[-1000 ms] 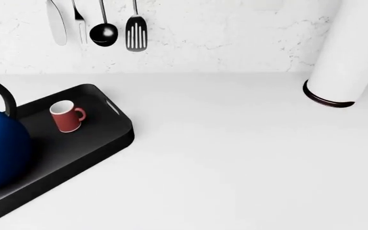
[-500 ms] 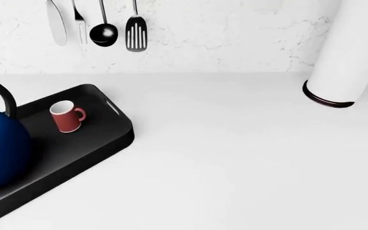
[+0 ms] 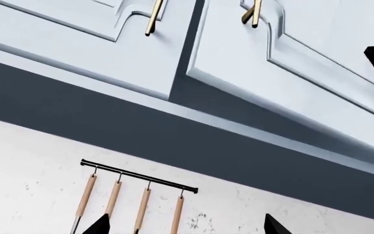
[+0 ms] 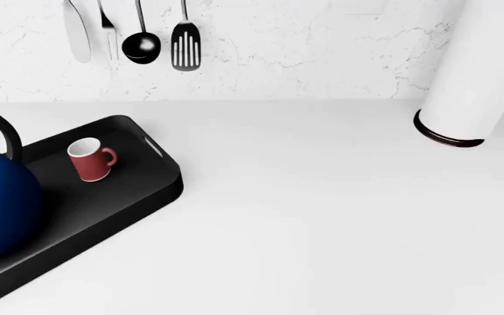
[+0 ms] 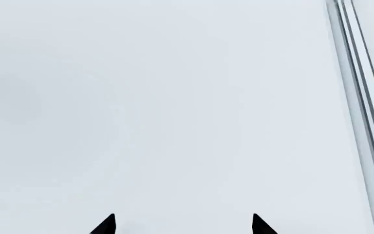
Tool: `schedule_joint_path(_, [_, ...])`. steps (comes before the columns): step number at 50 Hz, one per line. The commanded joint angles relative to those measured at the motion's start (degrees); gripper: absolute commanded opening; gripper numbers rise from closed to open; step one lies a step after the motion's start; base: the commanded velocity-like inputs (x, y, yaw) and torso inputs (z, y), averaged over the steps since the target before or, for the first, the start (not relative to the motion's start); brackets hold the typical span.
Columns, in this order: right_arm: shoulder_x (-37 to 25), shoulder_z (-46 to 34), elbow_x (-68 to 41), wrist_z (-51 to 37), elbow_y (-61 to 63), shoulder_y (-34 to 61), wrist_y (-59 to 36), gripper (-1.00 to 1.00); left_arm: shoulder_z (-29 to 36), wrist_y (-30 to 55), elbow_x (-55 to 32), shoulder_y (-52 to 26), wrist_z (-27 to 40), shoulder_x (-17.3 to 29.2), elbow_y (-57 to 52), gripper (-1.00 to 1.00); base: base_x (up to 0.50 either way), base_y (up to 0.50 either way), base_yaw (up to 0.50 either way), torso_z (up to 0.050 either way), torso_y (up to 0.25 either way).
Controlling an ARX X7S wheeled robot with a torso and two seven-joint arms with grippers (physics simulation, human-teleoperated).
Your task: Pick the kettle from the counter and place it on the tray. Then pick the mug from the cabinet and place it on the tray. Then close the cabinet doors.
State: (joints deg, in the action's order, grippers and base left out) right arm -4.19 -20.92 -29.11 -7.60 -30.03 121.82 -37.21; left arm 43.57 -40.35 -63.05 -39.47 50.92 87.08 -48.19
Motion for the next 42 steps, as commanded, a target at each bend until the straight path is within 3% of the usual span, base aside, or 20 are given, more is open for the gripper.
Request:
schedule_joint_path(1, [3.8, -16.8, -13.3, 5.3, -19.8, -8.4, -7.7, 1.0, 0.5, -1.0, 0.7, 1.1, -0.1, -0.2, 0.6, 1.0, 0.0, 0.0, 0.0, 0.0, 0.0])
schedule_joint_path(10, [3.8, -24.0, -12.5, 4.8, -20.5, -9.0, -6.2, 1.0, 0.8, -1.8, 1.0, 1.8, -0.1, -0.2, 1.0, 1.0, 0.0, 0.0, 0.0, 0.0, 0.0])
schedule_joint_path(28, [3.0, -28.6, -13.0, 4.2, -20.5, -8.5, -6.5, 1.0, 0.9, -1.9, 1.2, 2.5, -0.3, -0.7, 1.3, 1.0, 0.0, 0.0, 0.0, 0.0, 0.0])
schedule_joint_path(33, [0.6, -24.7, -16.2, 1.3, -15.0, -7.0, -7.3, 1.0, 0.6, -1.7, 0.9, 2.3, -0.4, -0.6, 1.1, 1.0, 0.0, 0.0, 0.0, 0.0, 0.0])
schedule_joint_path(42, [-5.8, -16.3, -25.8, -7.3, 6.5, -3.6, -16.1, 1.0, -0.6, 0.2, 0.0, 1.0, 0.1, -0.7, 0.0, 1.0, 0.0, 0.0, 0.0, 0.0, 0.0])
